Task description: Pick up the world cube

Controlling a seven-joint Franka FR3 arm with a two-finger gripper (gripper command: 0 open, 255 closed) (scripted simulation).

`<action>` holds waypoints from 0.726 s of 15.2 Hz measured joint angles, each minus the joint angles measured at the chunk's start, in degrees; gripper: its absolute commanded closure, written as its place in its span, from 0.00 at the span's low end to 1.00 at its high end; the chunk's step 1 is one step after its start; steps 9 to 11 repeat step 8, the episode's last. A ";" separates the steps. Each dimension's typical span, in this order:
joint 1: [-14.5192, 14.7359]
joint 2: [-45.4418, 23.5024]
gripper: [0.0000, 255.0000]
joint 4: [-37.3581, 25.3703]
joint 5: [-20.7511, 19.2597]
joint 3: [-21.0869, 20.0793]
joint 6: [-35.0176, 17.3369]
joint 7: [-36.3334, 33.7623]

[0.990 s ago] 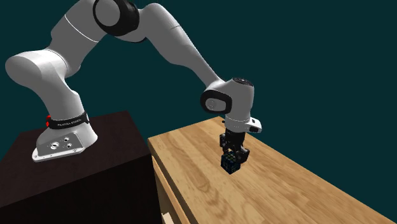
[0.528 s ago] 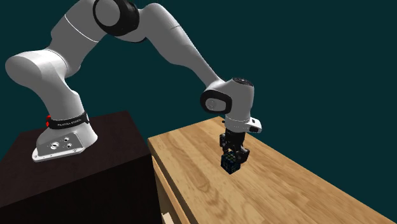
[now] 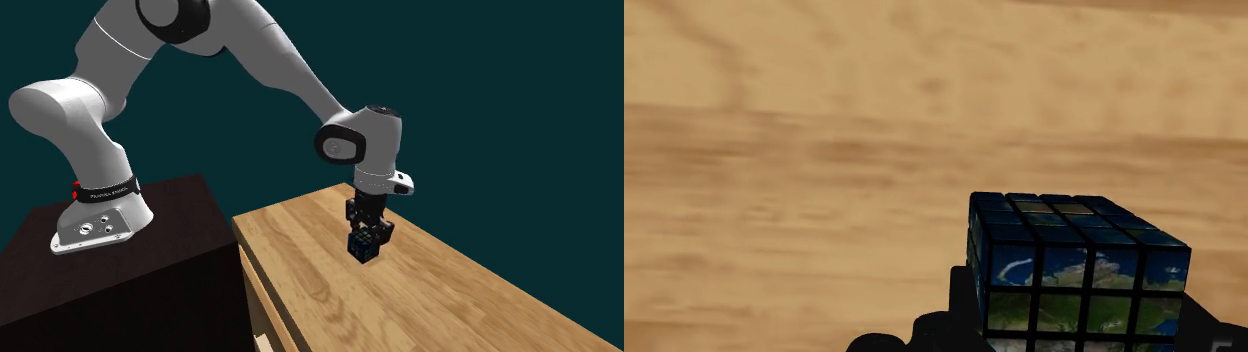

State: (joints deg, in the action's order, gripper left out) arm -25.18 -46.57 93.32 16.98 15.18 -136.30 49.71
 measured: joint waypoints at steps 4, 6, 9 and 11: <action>0.48 2.40 1.00 0.69 -0.59 0.61 1.71 -0.38; 0.66 3.49 1.00 0.87 -0.90 0.89 2.62 -0.53; 0.75 4.34 1.00 1.08 -1.11 1.11 3.24 -0.57; 0.75 4.34 1.00 1.08 -1.11 1.11 3.24 -0.57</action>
